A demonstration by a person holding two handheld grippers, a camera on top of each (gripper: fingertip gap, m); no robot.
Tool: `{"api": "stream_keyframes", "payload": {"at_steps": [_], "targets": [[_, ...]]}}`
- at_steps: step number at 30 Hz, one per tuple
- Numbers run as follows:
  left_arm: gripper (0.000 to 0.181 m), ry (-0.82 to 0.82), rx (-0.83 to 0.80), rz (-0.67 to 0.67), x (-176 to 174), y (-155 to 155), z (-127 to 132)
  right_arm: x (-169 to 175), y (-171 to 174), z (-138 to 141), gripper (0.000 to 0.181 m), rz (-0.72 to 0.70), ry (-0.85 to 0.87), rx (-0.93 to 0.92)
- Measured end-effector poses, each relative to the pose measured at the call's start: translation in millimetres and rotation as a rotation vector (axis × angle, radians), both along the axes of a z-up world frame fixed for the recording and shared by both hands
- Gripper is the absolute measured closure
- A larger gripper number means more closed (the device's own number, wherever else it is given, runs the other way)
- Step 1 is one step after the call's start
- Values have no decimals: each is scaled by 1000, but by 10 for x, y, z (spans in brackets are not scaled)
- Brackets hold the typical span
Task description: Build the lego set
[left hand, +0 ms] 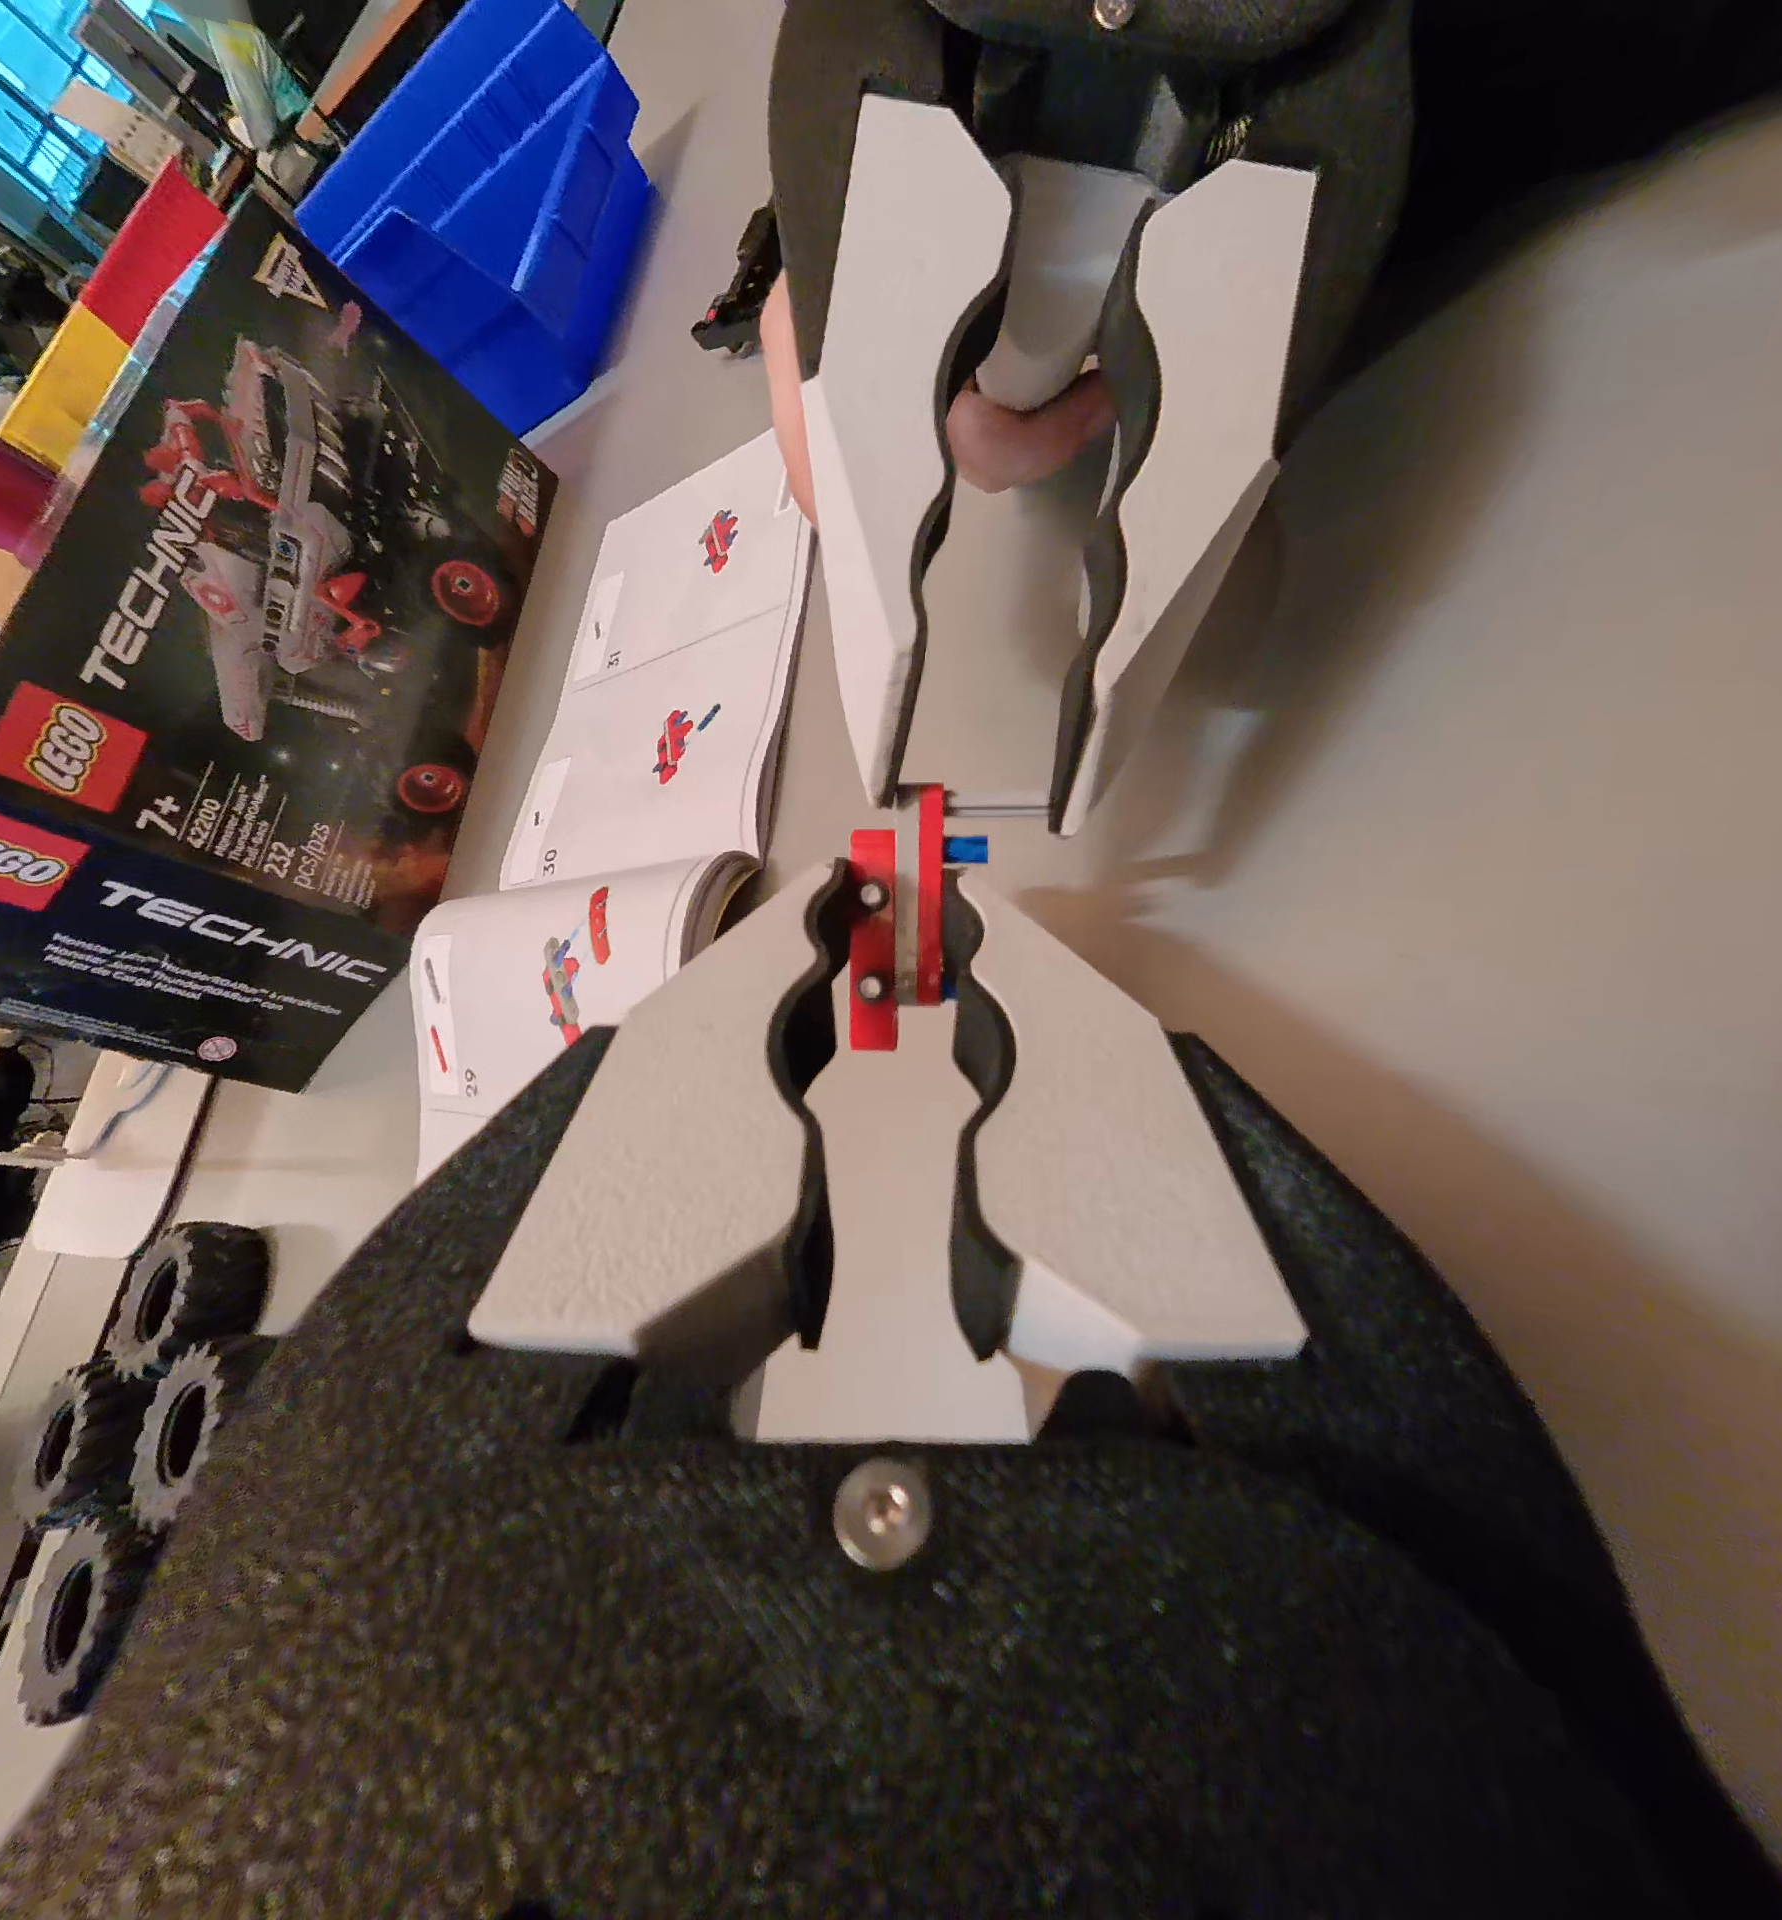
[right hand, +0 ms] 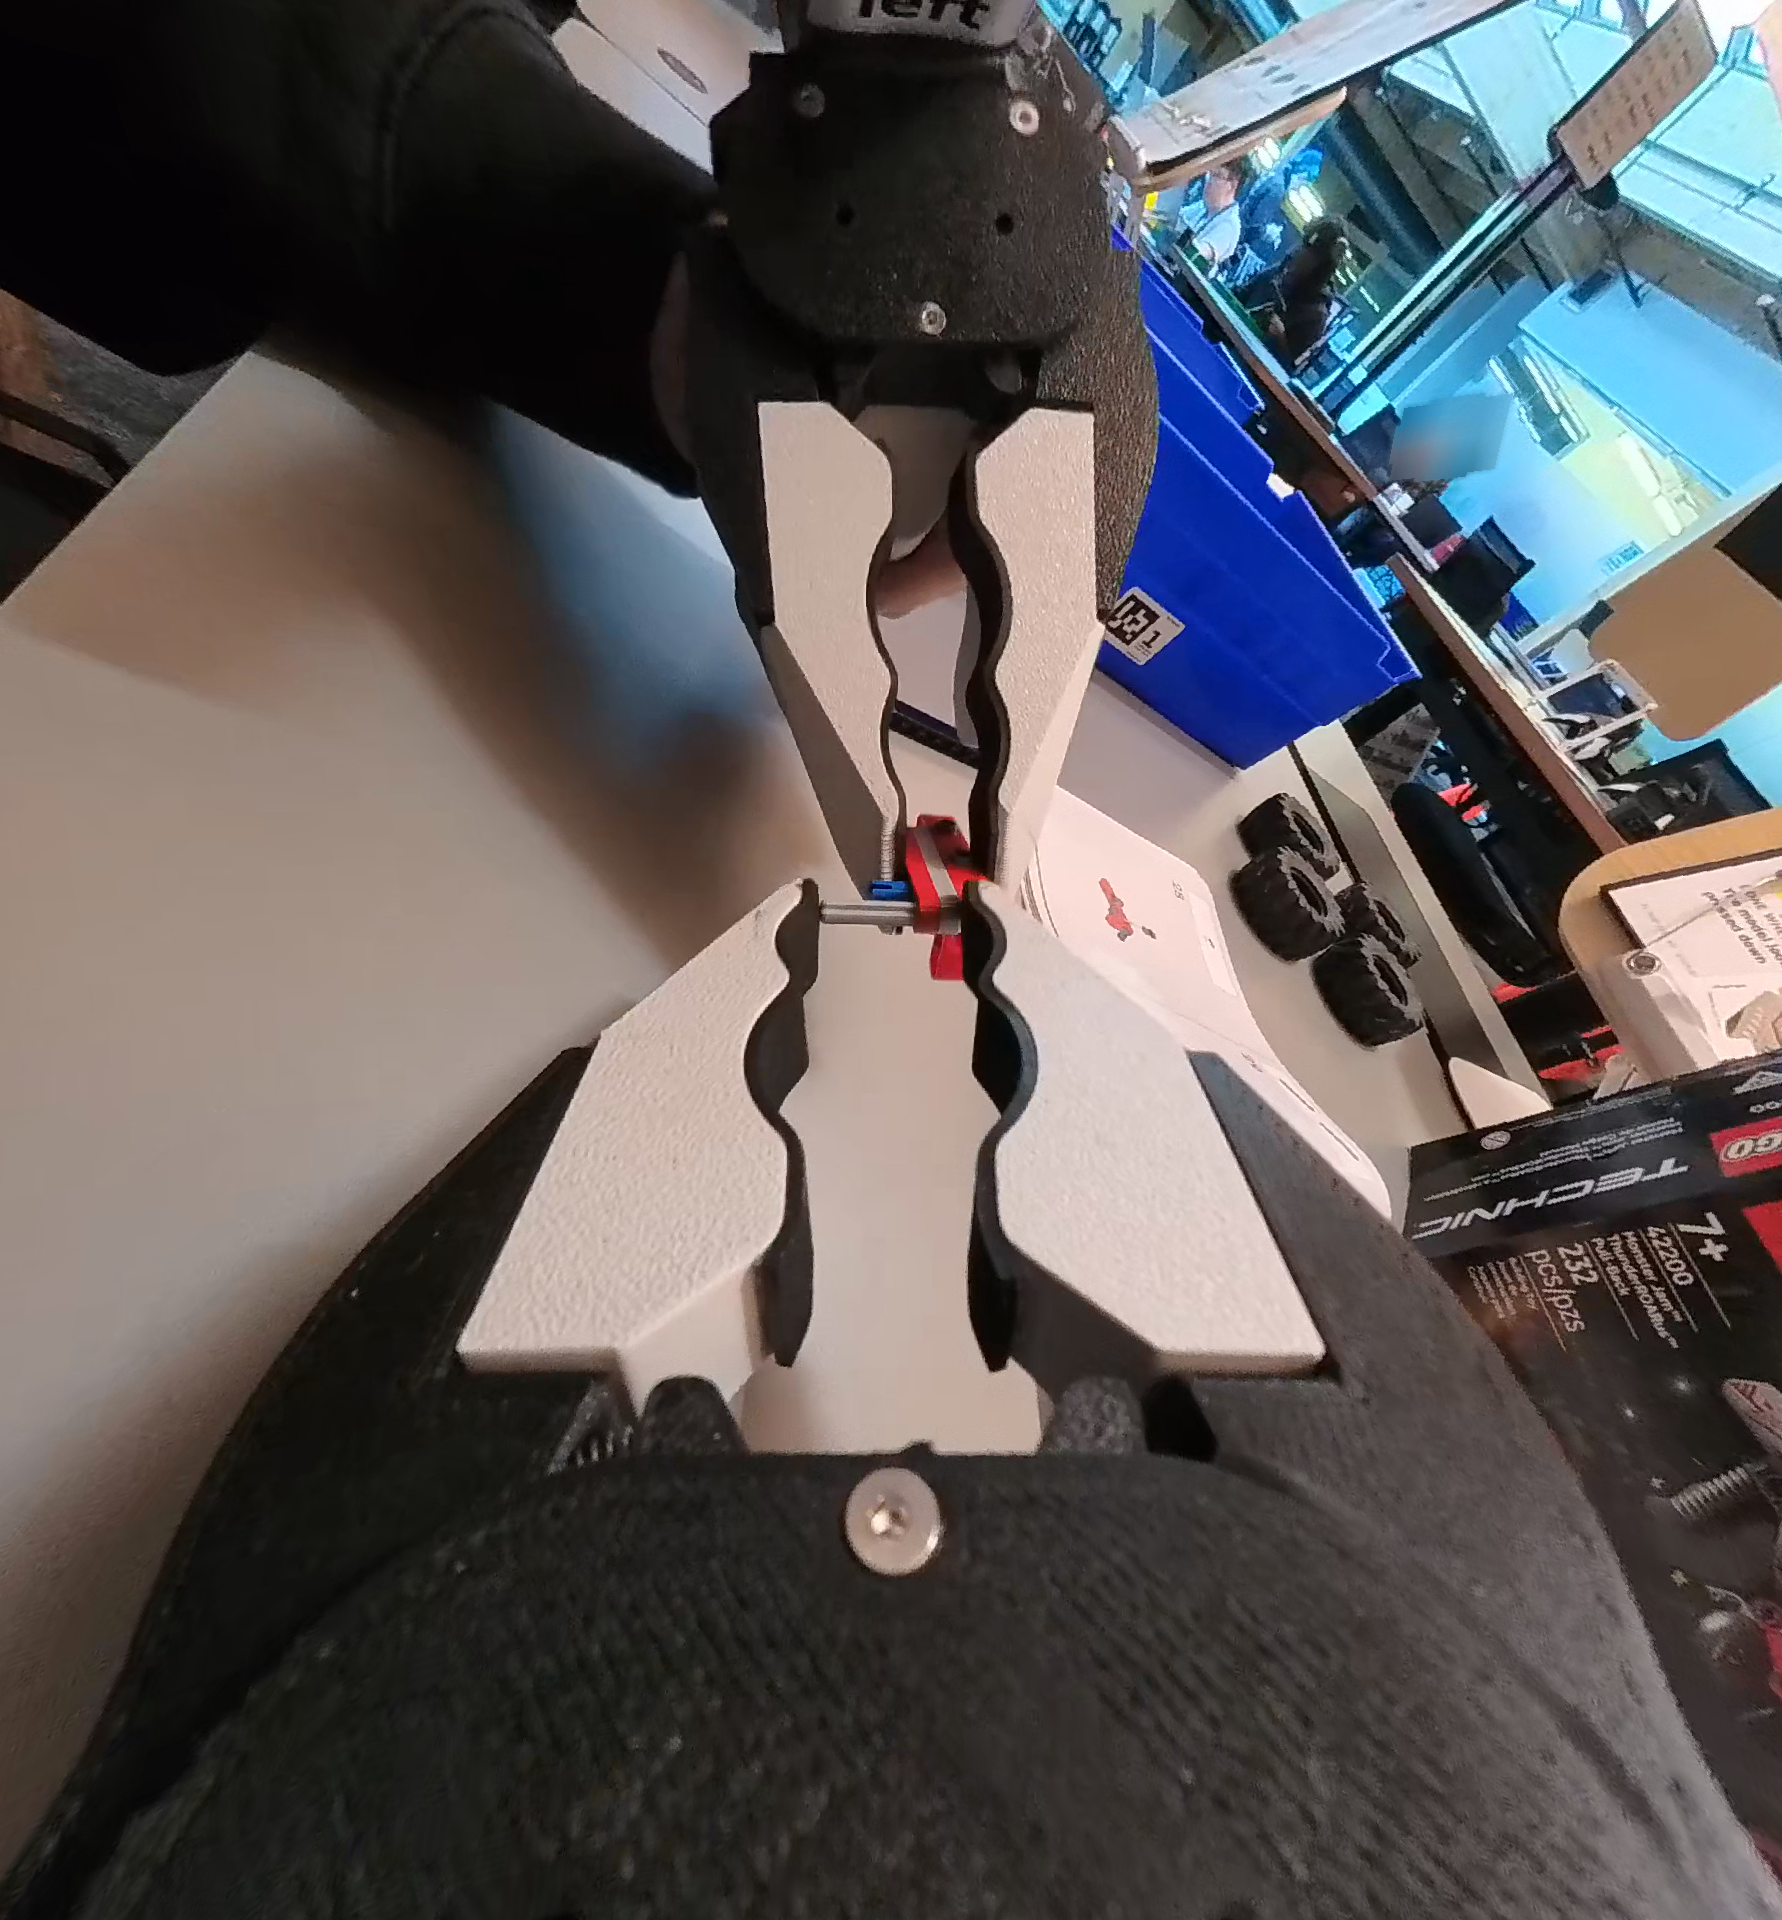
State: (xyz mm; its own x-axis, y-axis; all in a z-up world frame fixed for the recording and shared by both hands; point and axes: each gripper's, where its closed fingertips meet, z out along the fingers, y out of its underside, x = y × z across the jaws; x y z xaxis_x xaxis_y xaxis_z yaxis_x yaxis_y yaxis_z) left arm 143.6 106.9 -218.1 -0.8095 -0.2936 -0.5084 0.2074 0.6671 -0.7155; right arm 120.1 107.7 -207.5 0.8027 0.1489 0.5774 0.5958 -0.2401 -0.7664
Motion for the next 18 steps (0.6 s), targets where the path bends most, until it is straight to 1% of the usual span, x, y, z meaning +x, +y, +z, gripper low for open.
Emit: {"api": "stream_keyframes", "payload": {"at_steps": [8, 18], "targets": [[168, 22, 5, -9, -19, -4, -18, -9, 5, -39, 156, 5, 7, -25], [168, -7, 27, -23, -29, -7, -30, -14, 0, -59, 156, 10, 53, -59]]}}
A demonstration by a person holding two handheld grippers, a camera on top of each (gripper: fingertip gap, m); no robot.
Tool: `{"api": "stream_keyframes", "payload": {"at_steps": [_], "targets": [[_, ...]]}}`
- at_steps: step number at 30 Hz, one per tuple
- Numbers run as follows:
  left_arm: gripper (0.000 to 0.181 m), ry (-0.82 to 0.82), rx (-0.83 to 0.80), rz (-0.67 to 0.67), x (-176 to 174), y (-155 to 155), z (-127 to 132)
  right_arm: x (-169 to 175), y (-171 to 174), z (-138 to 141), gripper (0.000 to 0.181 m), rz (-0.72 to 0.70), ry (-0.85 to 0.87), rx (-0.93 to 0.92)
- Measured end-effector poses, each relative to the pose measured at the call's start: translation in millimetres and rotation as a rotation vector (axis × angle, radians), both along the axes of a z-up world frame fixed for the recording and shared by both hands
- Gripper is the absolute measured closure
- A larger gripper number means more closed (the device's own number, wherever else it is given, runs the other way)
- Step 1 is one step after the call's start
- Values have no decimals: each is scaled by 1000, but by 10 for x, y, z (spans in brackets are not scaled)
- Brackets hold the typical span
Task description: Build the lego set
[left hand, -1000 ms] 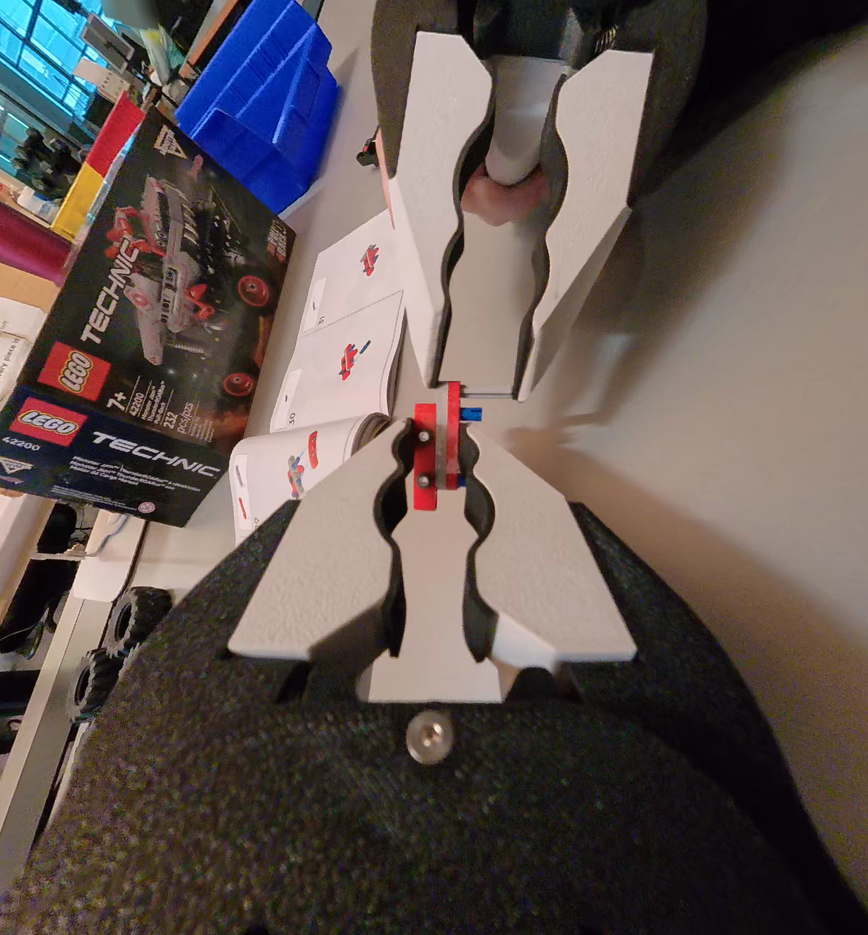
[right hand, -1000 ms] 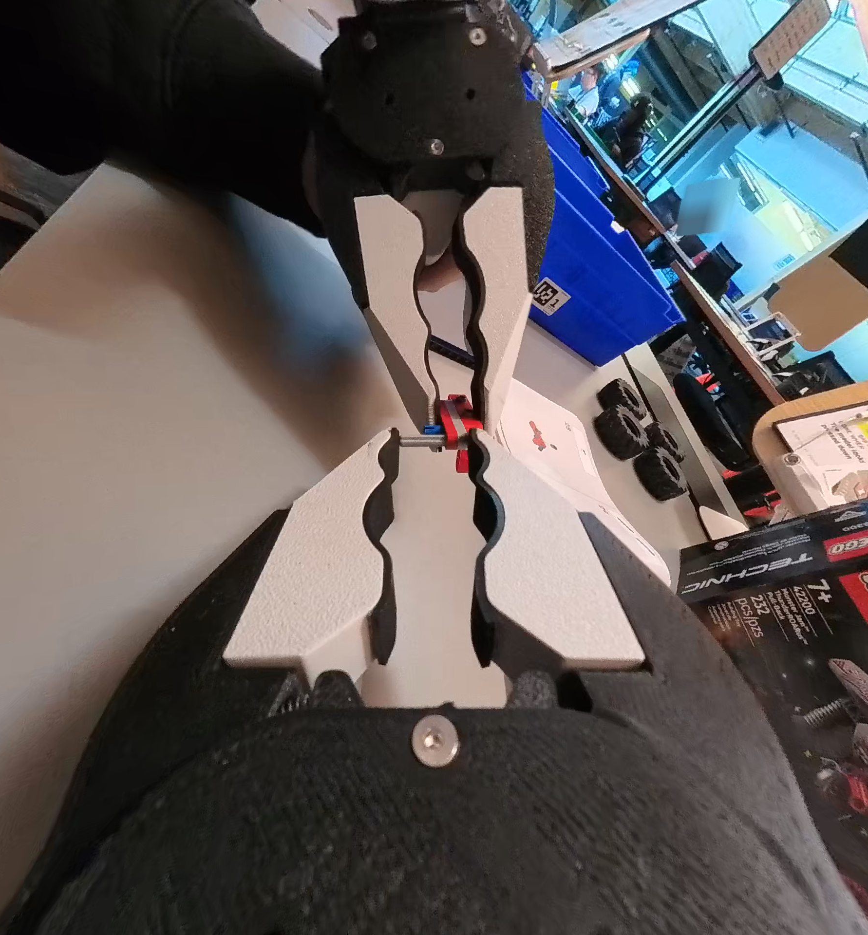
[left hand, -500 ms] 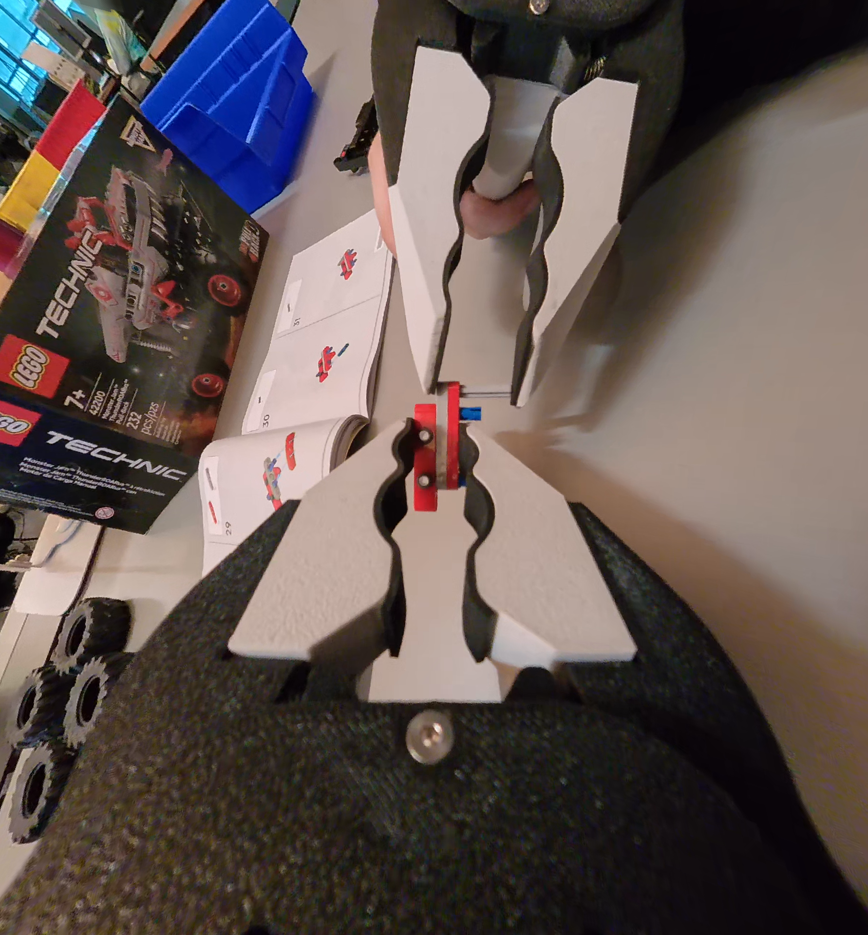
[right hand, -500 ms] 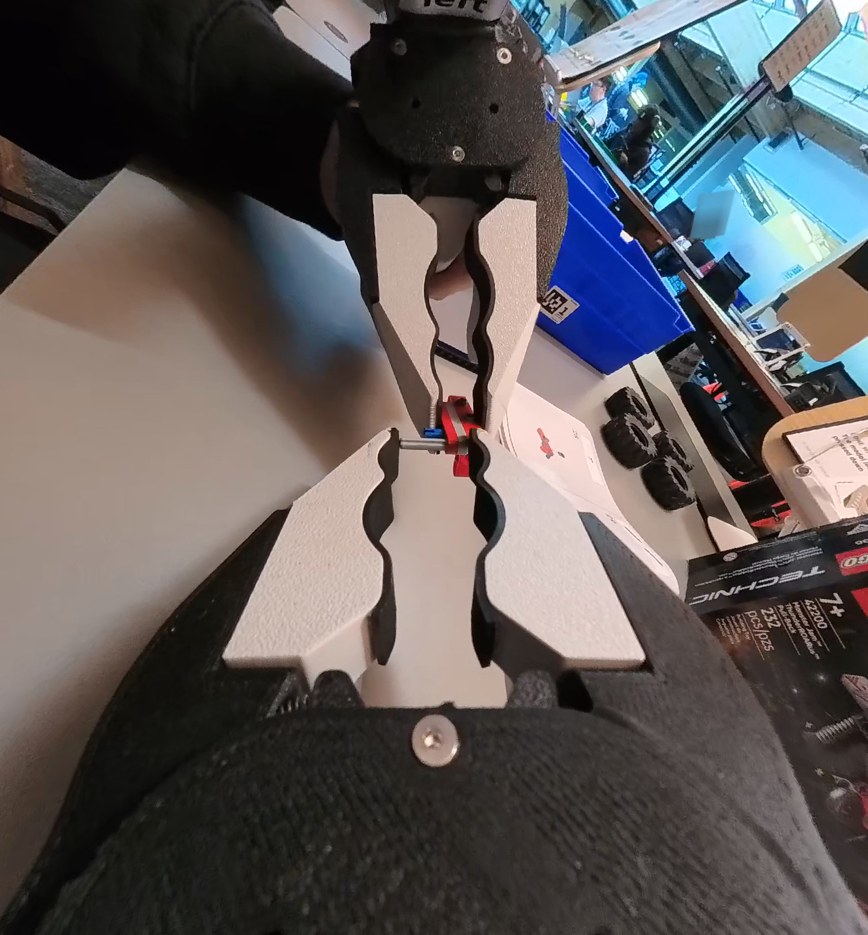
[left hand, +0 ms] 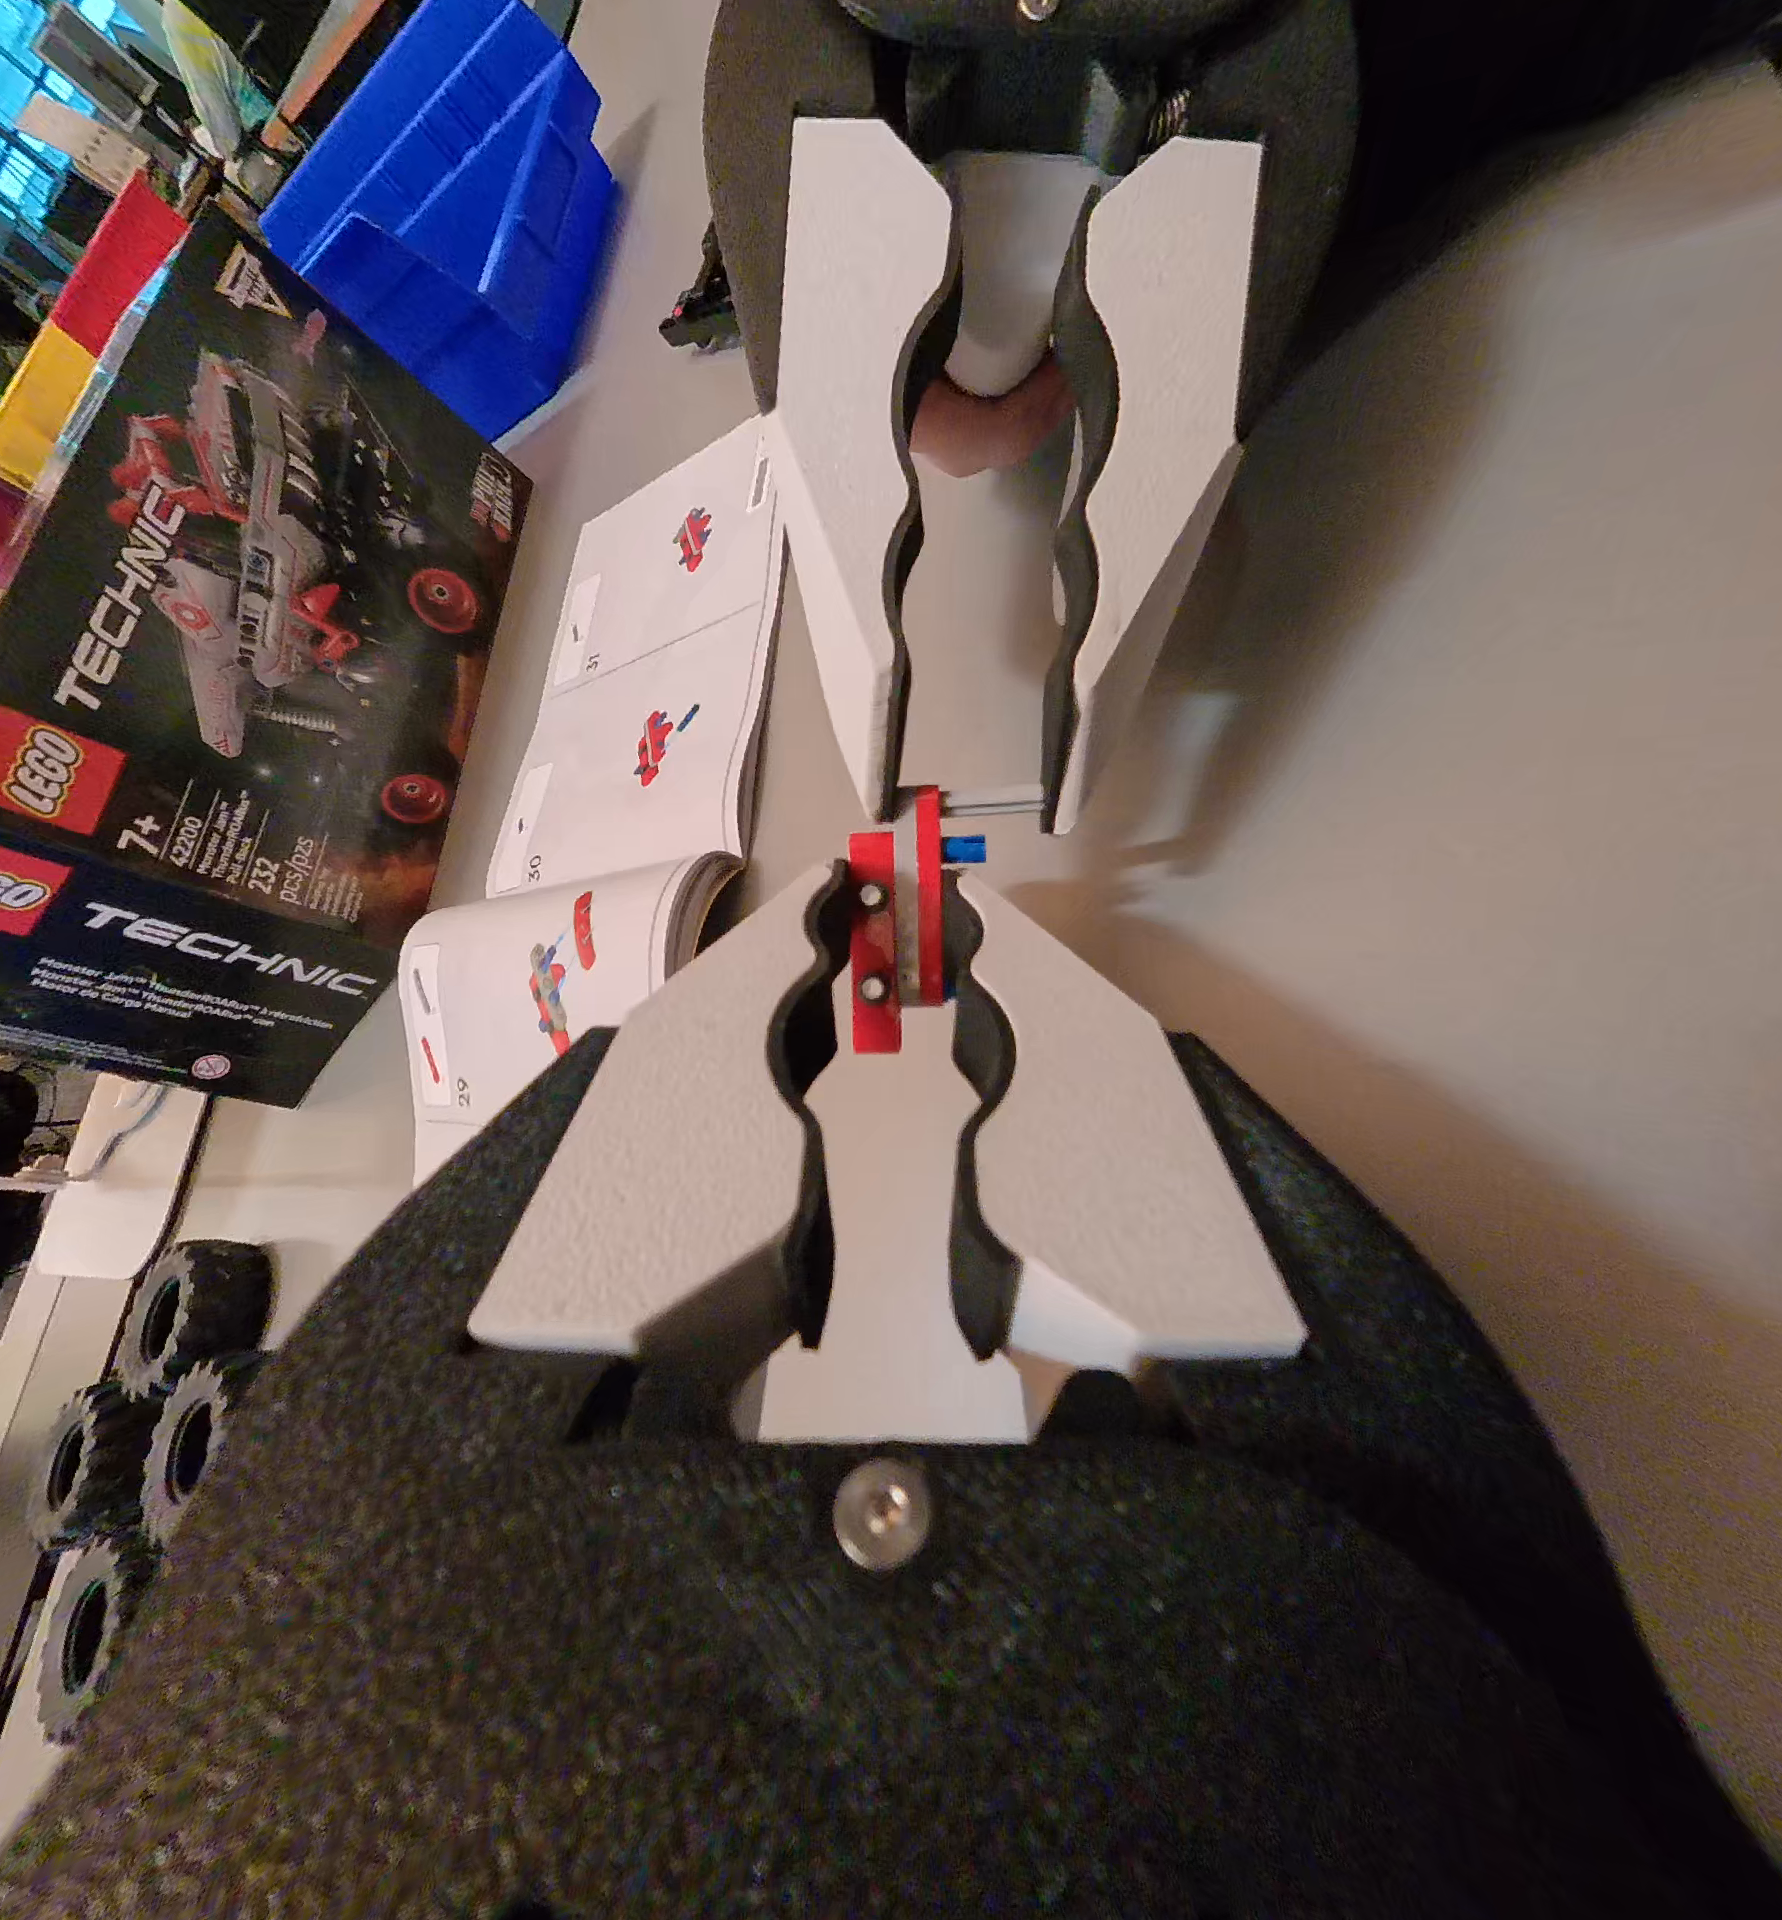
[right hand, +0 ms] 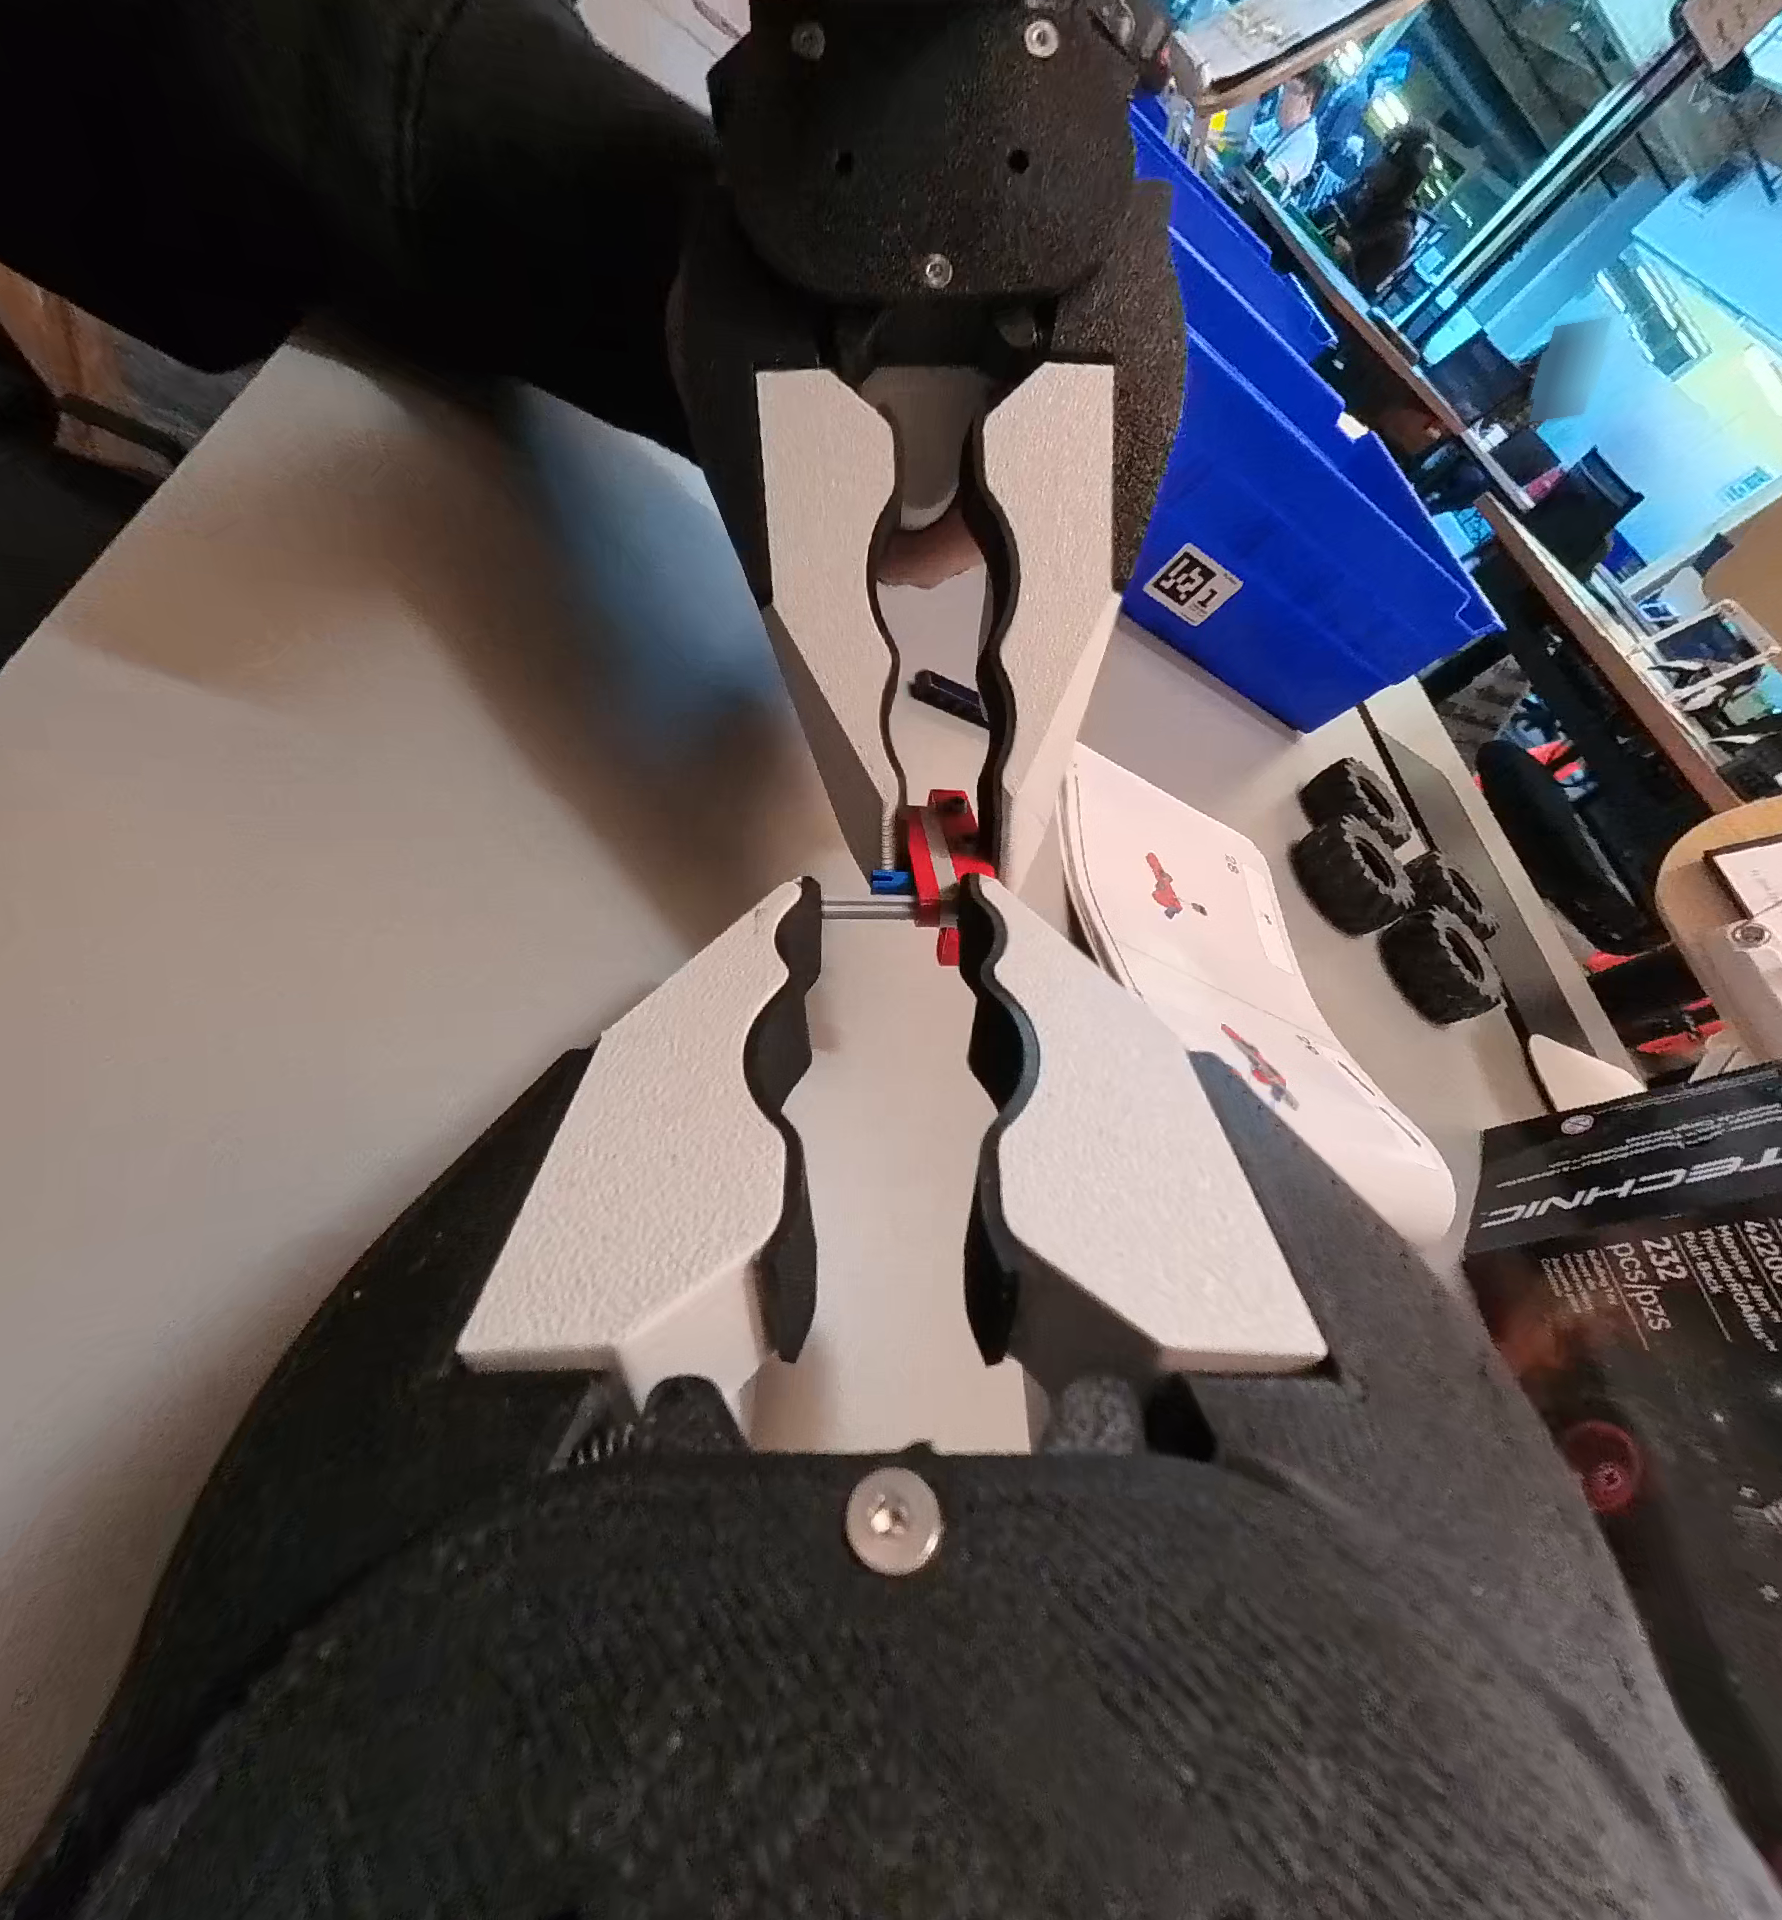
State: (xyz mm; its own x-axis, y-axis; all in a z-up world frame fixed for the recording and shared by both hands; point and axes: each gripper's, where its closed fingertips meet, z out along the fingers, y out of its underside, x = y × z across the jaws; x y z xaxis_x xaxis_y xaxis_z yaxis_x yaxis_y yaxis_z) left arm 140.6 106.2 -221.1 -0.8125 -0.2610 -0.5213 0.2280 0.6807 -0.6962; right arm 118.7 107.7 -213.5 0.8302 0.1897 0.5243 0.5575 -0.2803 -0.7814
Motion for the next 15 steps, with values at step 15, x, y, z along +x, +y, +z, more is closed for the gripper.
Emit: {"api": "stream_keyframes", "payload": {"at_steps": [15], "targets": [[168, -65, 33, 43, 58, 68, 90, 70, 43, 86, 156, -57, -88, 68]]}}
